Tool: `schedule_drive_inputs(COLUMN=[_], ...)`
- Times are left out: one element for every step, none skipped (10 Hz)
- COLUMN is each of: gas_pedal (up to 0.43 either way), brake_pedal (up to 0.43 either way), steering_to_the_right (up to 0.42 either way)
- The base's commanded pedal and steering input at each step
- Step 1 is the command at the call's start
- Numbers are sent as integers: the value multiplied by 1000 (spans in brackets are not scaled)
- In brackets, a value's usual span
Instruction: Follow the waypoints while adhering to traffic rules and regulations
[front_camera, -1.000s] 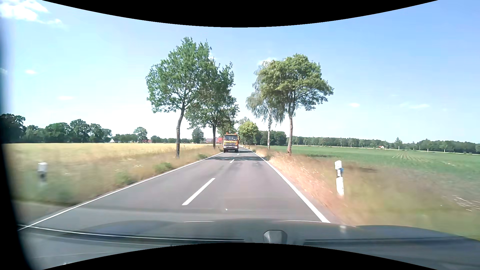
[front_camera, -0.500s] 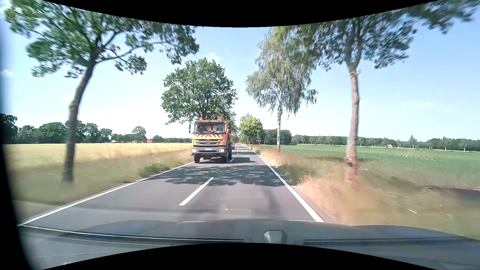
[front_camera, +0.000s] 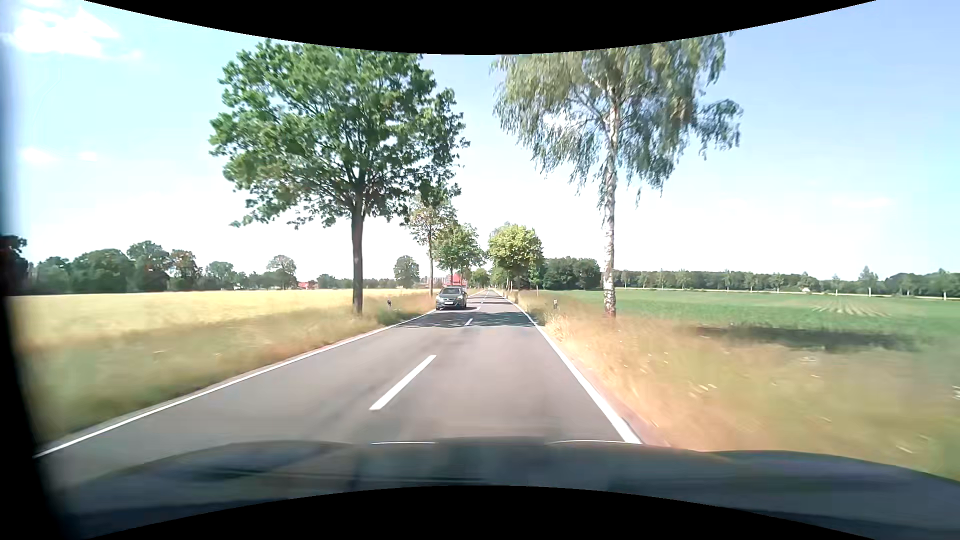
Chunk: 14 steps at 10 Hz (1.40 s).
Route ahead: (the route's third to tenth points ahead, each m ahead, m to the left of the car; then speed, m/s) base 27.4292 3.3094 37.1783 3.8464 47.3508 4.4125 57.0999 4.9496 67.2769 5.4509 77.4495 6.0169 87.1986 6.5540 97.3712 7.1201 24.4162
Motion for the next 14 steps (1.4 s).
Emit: schedule_drive_inputs(gas_pedal=[370,370,370,370,370,370,358,358,370,378,390,398,398,409], brake_pedal=[0,6,6,6,6,6,6,6,6,6,6,6,6,6], steering_to_the_right=[-12,-12,-11,-10,-9,-7,-6,-3,-1,0,1,1,1,2])
